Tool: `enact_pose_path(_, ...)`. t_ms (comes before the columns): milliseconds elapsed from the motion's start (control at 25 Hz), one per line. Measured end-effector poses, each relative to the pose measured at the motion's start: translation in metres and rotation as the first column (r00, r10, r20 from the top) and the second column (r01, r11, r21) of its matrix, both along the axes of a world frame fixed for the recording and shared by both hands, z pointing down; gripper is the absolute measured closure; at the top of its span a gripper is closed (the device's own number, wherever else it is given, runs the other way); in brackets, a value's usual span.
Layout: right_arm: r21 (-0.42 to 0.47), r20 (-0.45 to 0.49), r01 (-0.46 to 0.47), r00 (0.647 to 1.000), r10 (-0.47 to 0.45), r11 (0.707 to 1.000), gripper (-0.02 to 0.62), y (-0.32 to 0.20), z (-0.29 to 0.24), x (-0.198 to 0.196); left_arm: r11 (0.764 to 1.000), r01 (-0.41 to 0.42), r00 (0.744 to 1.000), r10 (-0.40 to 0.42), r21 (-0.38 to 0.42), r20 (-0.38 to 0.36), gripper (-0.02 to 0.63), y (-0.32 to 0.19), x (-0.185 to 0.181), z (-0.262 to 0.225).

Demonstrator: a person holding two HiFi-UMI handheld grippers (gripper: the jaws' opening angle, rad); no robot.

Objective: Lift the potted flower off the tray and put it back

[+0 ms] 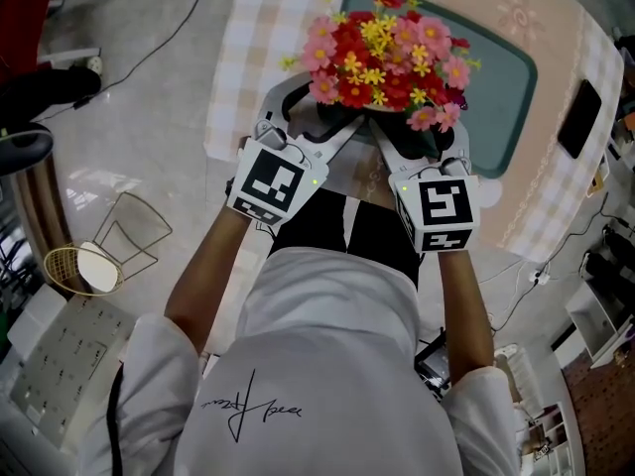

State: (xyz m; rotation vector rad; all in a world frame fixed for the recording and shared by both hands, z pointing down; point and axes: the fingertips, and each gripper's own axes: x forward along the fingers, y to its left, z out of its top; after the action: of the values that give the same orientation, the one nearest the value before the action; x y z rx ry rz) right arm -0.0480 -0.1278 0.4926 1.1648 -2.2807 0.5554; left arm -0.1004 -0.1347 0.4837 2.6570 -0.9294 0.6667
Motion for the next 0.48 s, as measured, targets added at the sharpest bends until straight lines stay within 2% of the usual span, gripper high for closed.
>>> enact_pose_path(200,0.001,0.008,-0.006,1.0,0.006,1.0,0.25,-0.0048,0.0027,0.0,1.0,-0.017,1.0,0.017,-0.006,0.024,0.339,-0.0005,0.0001,0.0048)
enact_pose_path(480,0.005,0.013,-0.011,1.0,0.011,1.0,0.25,-0.0076,0.0049,0.0006,0.999,0.01,1.0,-0.011,-0.04,-0.023,0.342,-0.0029,-0.0001,0.0081)
